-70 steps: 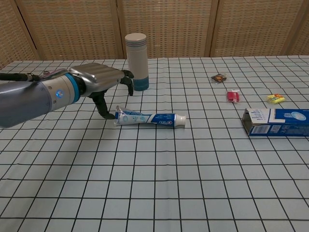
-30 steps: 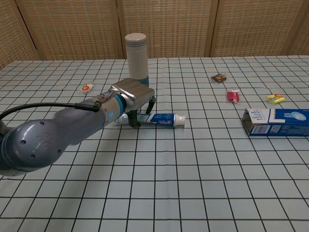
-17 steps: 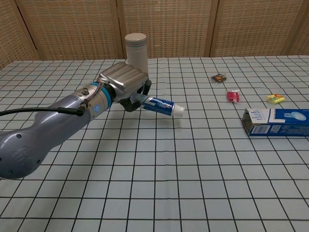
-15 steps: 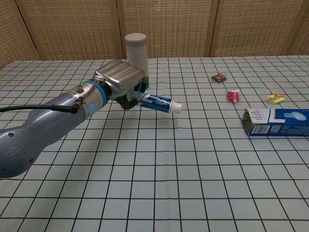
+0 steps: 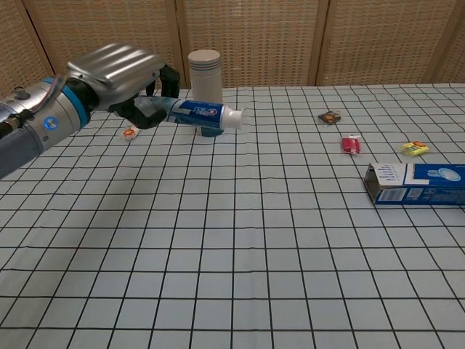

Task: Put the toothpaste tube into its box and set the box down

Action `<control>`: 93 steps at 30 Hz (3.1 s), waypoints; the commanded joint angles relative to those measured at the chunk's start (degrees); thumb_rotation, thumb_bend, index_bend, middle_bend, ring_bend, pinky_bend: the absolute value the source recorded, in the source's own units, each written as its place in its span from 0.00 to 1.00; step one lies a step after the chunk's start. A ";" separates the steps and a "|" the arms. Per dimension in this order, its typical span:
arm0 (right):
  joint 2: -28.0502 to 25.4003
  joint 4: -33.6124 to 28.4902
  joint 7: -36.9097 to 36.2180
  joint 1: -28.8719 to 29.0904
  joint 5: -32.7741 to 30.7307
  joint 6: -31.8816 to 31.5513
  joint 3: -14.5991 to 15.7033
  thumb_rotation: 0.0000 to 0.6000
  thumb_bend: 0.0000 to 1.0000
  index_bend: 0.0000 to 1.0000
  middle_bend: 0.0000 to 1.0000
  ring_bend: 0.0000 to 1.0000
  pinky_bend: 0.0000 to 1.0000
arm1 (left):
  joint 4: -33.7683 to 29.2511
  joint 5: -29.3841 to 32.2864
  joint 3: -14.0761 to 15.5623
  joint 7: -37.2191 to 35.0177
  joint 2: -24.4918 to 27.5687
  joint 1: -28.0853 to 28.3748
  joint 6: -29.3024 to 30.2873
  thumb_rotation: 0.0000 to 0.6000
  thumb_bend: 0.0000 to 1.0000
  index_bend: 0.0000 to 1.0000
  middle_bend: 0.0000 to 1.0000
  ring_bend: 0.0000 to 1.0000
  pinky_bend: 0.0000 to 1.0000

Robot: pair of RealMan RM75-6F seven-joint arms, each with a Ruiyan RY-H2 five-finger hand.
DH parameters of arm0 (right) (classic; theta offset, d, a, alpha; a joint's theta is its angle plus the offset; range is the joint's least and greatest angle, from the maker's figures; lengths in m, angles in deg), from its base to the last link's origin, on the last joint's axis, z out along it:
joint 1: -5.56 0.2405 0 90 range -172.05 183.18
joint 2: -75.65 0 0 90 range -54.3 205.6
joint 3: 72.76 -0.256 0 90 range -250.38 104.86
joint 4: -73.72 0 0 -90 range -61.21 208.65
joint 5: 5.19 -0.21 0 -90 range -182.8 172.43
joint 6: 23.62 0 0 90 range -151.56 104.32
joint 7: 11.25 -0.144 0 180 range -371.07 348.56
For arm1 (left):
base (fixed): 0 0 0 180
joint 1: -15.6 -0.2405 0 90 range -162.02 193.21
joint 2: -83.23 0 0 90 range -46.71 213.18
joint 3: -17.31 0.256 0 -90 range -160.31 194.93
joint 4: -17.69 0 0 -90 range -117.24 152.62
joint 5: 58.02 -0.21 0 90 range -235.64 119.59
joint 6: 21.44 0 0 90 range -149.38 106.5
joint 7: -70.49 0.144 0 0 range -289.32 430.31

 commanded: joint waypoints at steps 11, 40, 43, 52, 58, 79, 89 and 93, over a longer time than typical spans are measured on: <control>0.27 -2.34 11.29 11.36 -15.81 20.22 -5.76 1.00 0.17 0.26 0.00 0.00 0.06 | -13.57 -5.64 0.88 0.34 12.25 -6.08 4.92 1.00 0.48 0.73 0.44 0.43 0.34; 10.07 17.27 12.28 18.62 -29.09 32.84 -5.48 1.00 0.17 0.29 0.02 0.00 0.08 | -9.16 -5.63 -1.70 -2.03 11.20 -7.40 1.17 1.00 0.47 0.73 0.44 0.43 0.34; 10.87 18.48 11.70 18.93 -28.97 33.13 -5.48 1.00 0.17 0.30 0.04 0.00 0.10 | -9.18 -5.93 -1.77 -1.82 11.04 -7.40 1.12 1.00 0.47 0.73 0.44 0.43 0.34; 14.00 21.85 9.18 19.63 -27.15 31.90 -5.81 1.00 0.18 0.43 0.19 0.15 0.26 | -8.87 -6.29 -2.05 -1.52 10.76 -7.64 0.81 1.00 0.47 0.73 0.44 0.43 0.34; 15.27 21.66 6.50 19.52 -23.91 29.07 -5.88 1.00 0.22 0.68 0.49 0.51 0.58 | -9.15 -6.44 -2.40 -1.54 11.21 -7.90 0.79 1.00 0.48 0.73 0.44 0.43 0.34; 6.05 -4.84 8.75 22.23 -27.73 26.56 -11.90 1.00 0.22 0.72 0.53 0.57 0.65 | -15.16 -4.77 -4.87 -2.21 17.88 -7.08 -2.92 1.00 0.47 0.73 0.44 0.43 0.34; 4.75 -9.83 15.76 27.65 -35.77 26.64 -15.33 1.00 0.22 0.72 0.53 0.57 0.65 | -21.36 1.73 -8.08 3.27 25.80 -3.29 -8.26 1.00 0.47 0.73 0.44 0.43 0.34; 4.08 -10.70 17.09 29.60 -38.46 26.88 -16.41 1.00 0.22 0.72 0.53 0.57 0.65 | -22.35 5.30 -9.23 6.04 27.39 -1.19 -9.63 1.00 0.47 0.74 0.44 0.43 0.34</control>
